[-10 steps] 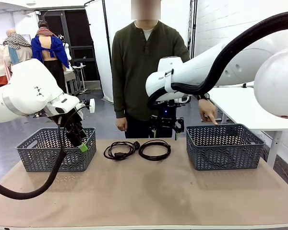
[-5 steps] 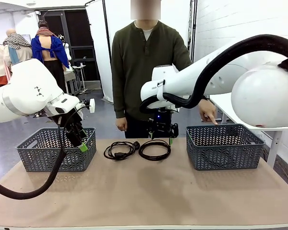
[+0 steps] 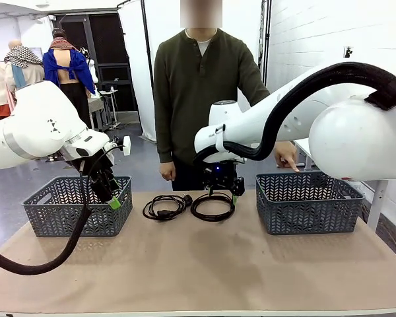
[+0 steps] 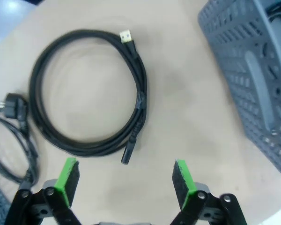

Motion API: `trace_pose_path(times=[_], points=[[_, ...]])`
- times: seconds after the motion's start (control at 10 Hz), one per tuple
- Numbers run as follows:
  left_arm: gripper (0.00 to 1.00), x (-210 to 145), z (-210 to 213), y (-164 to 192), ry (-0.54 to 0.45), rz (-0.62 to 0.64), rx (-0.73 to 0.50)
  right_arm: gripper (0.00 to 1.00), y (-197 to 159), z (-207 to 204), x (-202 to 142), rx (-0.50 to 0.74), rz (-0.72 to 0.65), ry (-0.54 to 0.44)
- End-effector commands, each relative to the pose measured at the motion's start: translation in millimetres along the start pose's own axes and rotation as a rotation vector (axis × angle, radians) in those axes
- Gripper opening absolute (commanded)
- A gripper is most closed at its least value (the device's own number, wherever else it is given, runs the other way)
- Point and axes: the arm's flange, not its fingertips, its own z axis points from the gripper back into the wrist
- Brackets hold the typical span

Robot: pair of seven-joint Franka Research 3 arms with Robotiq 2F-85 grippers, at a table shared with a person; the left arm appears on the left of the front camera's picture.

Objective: Organize the cables according to human instructions.
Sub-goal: Pick up a bundle of cables and place it in the basket indicated by the human.

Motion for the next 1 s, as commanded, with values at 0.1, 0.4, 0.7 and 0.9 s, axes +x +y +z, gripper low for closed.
trace_pose_path(times=[0.1, 0.4, 0.7, 0.9], points=[[1.0, 0.5, 1.1, 0.3, 0.0, 0.002, 0.001, 1.0, -6.4, -19.6, -3.3, -0.022, -0.051, -0.038], [1.0, 0.5, 1.1, 0.3, 0.0, 0.002, 0.001, 1.0, -9.9, -32.2, 4.8, -0.041, -0.051, -0.037], [1.0, 0.5, 1.1, 0.3, 0.0, 0.002, 0.001, 1.0, -8.9, -41.3, 13.9, -0.057, -0.07, -0.027], [1.0, 0.5, 1.1, 0.3, 0.0, 0.002, 0.001, 1.0, -5.2, -47.6, 18.4, -0.059, -0.087, -0.029]])
